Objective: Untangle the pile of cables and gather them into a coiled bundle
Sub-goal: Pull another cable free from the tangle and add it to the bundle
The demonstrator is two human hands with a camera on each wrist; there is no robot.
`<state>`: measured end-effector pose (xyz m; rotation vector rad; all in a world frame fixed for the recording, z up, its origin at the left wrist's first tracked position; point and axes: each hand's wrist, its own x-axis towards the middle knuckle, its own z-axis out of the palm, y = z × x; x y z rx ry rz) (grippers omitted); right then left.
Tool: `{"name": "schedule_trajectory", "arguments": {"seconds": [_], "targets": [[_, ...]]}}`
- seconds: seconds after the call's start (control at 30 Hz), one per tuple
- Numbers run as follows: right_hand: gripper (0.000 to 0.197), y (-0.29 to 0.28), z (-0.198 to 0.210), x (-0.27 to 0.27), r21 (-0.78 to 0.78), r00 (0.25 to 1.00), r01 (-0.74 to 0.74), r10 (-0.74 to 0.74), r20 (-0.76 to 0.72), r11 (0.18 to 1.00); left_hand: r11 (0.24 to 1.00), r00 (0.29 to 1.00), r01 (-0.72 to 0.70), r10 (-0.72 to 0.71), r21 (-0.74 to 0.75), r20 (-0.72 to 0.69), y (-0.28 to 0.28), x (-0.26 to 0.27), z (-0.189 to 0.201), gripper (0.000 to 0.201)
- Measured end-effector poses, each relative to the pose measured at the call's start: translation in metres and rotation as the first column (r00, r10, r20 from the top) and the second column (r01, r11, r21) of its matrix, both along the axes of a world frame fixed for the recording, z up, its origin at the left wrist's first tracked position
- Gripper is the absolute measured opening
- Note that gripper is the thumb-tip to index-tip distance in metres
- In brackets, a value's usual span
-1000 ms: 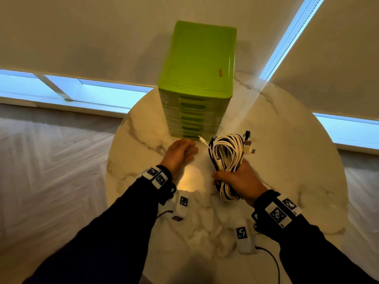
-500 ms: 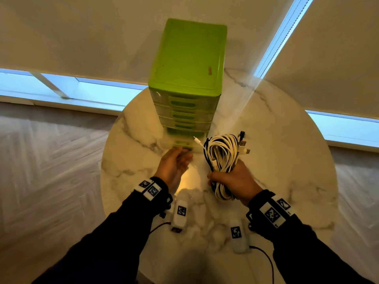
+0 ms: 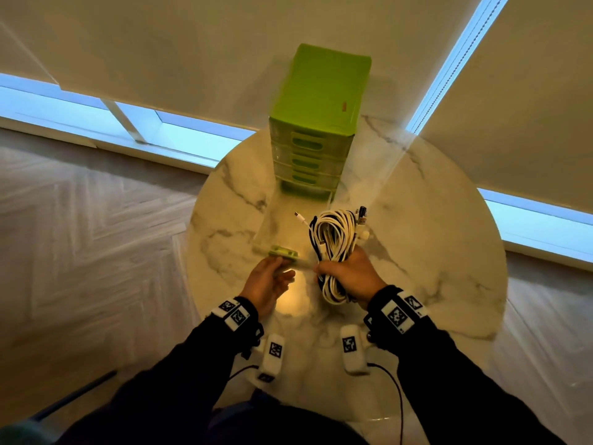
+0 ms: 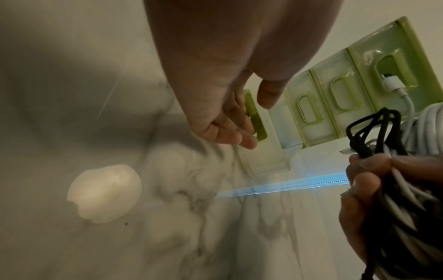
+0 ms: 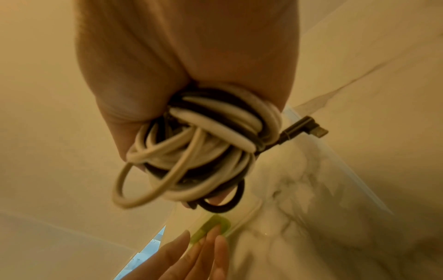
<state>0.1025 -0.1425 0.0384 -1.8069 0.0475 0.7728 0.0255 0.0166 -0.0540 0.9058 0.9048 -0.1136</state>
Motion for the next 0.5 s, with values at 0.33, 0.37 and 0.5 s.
{"name": "schedule_trajectory", "arguments": {"seconds": [0.33, 0.37, 0.5], "targets": [[0.038, 0.029, -0.018, 0.01, -0.166, 0.997, 0.067, -0.071, -0.015, 0.984, 0.984, 1.0, 0.004, -0.003, 0.179, -0.011, 0.029, -0.009, 0.015, 0.013], [0.037, 0.035, -0.018, 0.014, -0.179, 0.995, 0.094, -0.1, -0.022, 0.979, 0.956, 1.0, 0.016, -0.014, 0.292, -0.01, 0.037, -0.006, 0.018, 0.01], [0.027, 0.066, -0.025, 0.036, -0.254, 0.984, 0.133, -0.158, -0.079, 0.958, 0.688, 0.975, 0.199, -0.209, 0.698, -0.072, 0.074, 0.014, 0.013, 0.028]]}}
